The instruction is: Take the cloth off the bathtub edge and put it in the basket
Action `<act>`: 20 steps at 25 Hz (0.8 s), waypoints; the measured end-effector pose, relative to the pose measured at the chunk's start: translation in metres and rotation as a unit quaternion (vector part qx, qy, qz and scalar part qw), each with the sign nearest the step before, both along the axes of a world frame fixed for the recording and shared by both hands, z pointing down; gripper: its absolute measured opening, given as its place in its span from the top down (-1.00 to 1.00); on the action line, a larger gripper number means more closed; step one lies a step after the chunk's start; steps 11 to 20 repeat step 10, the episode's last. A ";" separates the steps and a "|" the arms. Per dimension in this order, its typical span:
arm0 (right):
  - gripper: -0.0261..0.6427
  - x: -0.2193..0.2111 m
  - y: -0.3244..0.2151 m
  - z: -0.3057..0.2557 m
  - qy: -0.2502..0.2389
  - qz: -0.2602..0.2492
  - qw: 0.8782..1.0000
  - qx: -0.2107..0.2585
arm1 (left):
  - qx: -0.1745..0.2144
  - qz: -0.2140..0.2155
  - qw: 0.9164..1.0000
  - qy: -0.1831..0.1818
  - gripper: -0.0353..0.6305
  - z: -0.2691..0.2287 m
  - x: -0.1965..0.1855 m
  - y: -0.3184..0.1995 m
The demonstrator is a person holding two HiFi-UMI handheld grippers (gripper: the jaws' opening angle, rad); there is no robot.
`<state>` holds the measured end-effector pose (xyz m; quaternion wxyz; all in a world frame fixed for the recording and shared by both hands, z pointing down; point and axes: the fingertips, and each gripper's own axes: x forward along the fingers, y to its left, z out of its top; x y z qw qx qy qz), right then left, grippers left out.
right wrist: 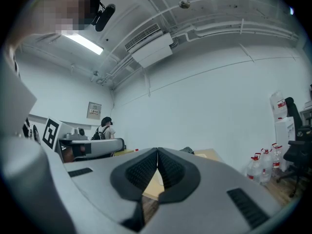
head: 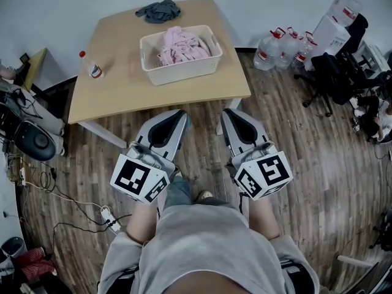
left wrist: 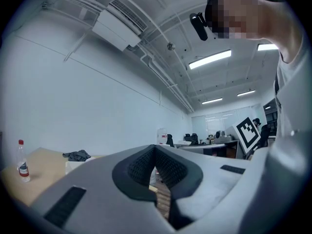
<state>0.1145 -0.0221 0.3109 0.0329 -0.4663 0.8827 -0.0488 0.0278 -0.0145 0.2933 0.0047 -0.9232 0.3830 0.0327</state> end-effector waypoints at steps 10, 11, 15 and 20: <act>0.89 -0.002 0.006 0.004 -0.001 -0.004 1.000 0.001 | 0.003 -0.001 1.000 0.002 0.90 0.003 -0.001 0.006; 0.89 -0.002 0.006 0.004 -0.001 -0.004 1.000 0.001 | 0.003 -0.001 1.000 0.002 0.90 0.003 -0.001 0.006; 0.89 -0.002 0.006 0.004 -0.001 -0.004 1.000 0.001 | 0.003 -0.001 1.000 0.002 0.90 0.003 -0.001 0.006; 0.89 -0.002 0.006 0.004 -0.001 -0.004 1.000 0.001 | 0.003 -0.001 1.000 0.002 0.90 0.003 -0.001 0.006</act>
